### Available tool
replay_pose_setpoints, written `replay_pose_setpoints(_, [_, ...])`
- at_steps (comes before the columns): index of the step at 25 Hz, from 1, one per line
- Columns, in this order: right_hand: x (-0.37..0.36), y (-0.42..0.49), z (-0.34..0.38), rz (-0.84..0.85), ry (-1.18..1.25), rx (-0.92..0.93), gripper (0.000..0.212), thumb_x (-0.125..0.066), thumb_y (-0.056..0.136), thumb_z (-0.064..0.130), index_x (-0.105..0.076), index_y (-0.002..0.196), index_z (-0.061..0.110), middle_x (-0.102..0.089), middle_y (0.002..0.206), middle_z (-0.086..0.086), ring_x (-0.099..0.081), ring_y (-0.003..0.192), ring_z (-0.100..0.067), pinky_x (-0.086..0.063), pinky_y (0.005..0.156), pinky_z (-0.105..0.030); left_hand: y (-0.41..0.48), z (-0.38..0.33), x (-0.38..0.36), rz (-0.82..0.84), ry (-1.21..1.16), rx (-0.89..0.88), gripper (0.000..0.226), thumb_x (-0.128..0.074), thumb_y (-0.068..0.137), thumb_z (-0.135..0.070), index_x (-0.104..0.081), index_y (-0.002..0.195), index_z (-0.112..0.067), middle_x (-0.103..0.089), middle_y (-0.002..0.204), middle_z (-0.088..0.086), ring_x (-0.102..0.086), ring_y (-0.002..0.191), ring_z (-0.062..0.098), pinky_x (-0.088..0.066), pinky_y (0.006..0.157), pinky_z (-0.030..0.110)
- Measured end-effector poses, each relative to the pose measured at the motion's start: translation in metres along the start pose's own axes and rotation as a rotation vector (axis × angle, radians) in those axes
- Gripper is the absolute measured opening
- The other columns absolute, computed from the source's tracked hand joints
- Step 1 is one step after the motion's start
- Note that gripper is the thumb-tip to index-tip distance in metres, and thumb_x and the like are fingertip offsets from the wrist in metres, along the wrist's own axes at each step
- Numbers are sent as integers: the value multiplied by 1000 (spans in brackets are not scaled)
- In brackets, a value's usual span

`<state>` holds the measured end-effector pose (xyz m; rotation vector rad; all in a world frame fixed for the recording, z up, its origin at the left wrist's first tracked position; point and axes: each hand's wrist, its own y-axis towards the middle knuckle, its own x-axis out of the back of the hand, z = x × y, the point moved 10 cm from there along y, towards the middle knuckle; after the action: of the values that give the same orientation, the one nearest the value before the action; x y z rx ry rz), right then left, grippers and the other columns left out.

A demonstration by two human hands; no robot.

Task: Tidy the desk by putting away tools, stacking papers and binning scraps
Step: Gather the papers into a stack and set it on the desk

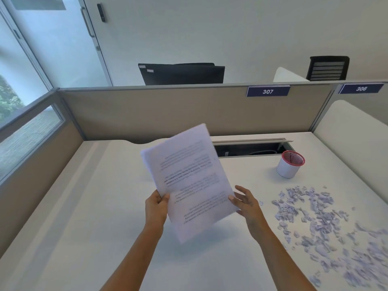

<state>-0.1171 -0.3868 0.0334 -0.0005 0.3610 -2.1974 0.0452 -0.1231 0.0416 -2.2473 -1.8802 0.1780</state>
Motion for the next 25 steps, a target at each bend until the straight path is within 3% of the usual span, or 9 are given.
replay_pose_setpoints(2, [-2, -6, -17, -24, 144, -98, 90, -88, 51, 49, -51, 129, 25, -63, 123, -2, -59, 114, -23, -46, 94, -45, -2, 8, 1, -28, -195, 87, 22, -51, 96, -2, -62, 114, -7, -70, 103, 10, -65, 93, 28, -54, 88, 44])
replay_pose_setpoints(4, [-23, -13, -29, 59, 236, -161, 99, -92, 42, 51, -54, 129, 20, -66, 120, -4, -61, 113, -26, -46, 95, -49, -9, 12, -6, -24, -377, 145, 23, -50, 97, -1, -58, 119, -5, -67, 106, 10, -64, 96, 26, -53, 84, 39])
replay_pose_setpoints(6, [-53, -22, -24, 144, 293, -137, 67, -83, 69, 40, -57, 127, 17, -69, 119, -4, -63, 113, -27, -50, 94, -48, -17, 16, -18, -17, -484, 197, 24, -48, 98, 0, -56, 119, -5, -67, 107, 9, -64, 96, 23, -52, 78, 33])
replay_pose_setpoints(8, [-66, -24, -13, 109, 377, -71, 37, -64, 90, 16, -58, 126, 15, -68, 121, -6, -62, 113, -29, -53, 91, -48, -26, 22, -32, 25, -545, 243, 23, -47, 98, -1, -57, 118, -8, -67, 108, 8, -64, 96, 21, -52, 77, 32])
replay_pose_setpoints(12, [-57, -21, 4, 38, 399, 38, 35, -54, 92, 0, -57, 126, 7, -67, 122, -11, -65, 109, -32, -53, 92, -51, -38, 29, -40, 107, -562, 331, 20, -47, 98, -1, -59, 114, -5, -68, 108, 10, -64, 96, 25, -53, 77, 36])
replay_pose_setpoints(15, [-30, -21, 2, 25, 328, -5, 30, -54, 91, -3, -62, 117, 8, -71, 114, -11, -71, 97, -26, -59, 76, -39, -28, 27, -16, 77, -558, 301, 21, -51, 95, 1, -59, 114, -5, -68, 106, 10, -64, 95, 25, -52, 76, 37])
replay_pose_setpoints(19, [5, -25, -8, 39, 247, -103, 29, -54, 91, -2, -64, 113, 14, -74, 107, -5, -72, 91, -24, -60, 68, -34, -1, 30, 24, 67, -354, 278, 26, -57, 93, -4, -58, 119, -1, -67, 111, 15, -65, 92, 24, -52, 73, 34])
replay_pose_setpoints(23, [17, -30, -18, 70, 153, -144, 31, -57, 91, 0, -63, 119, 13, -73, 109, -8, -71, 96, -28, -59, 78, -41, 6, 26, 20, 243, 12, 218, 21, -59, 94, -15, -66, 112, -6, -72, 108, 12, -69, 96, 28, -56, 77, 38])
replay_pose_setpoints(25, [15, -32, -15, 85, 126, -133, 32, -58, 91, 3, -62, 121, 15, -73, 112, -8, -70, 100, -30, -57, 84, -46, 8, 21, 17, 234, 174, 159, 20, -57, 95, -16, -67, 109, -5, -72, 106, 13, -68, 99, 32, -55, 83, 40])
